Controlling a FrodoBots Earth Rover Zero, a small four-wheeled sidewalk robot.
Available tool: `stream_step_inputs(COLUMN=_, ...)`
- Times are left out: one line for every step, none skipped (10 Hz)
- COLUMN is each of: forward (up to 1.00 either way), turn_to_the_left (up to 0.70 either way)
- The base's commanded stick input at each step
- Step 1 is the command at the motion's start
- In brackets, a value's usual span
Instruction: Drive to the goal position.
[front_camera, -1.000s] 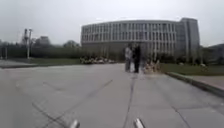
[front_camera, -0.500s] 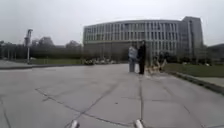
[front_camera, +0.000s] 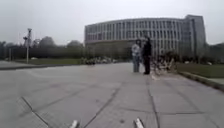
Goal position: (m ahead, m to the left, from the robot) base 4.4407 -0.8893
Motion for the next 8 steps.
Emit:
stream_step_inputs(forward=1.0, turn_to_the_left=0.02)
stream_step_inputs(forward=1.0, turn_to_the_left=0.02)
stream_step_inputs(forward=1.0, turn_to_the_left=0.02)
stream_step_inputs(forward=1.0, turn_to_the_left=0.02)
stream_step_inputs(forward=1.0, turn_to_the_left=0.02)
stream_step_inputs(forward=1.0, turn_to_the_left=0.02)
stream_step_inputs(forward=1.0, turn_to_the_left=0.02)
stream_step_inputs(forward=1.0, turn_to_the_left=0.02)
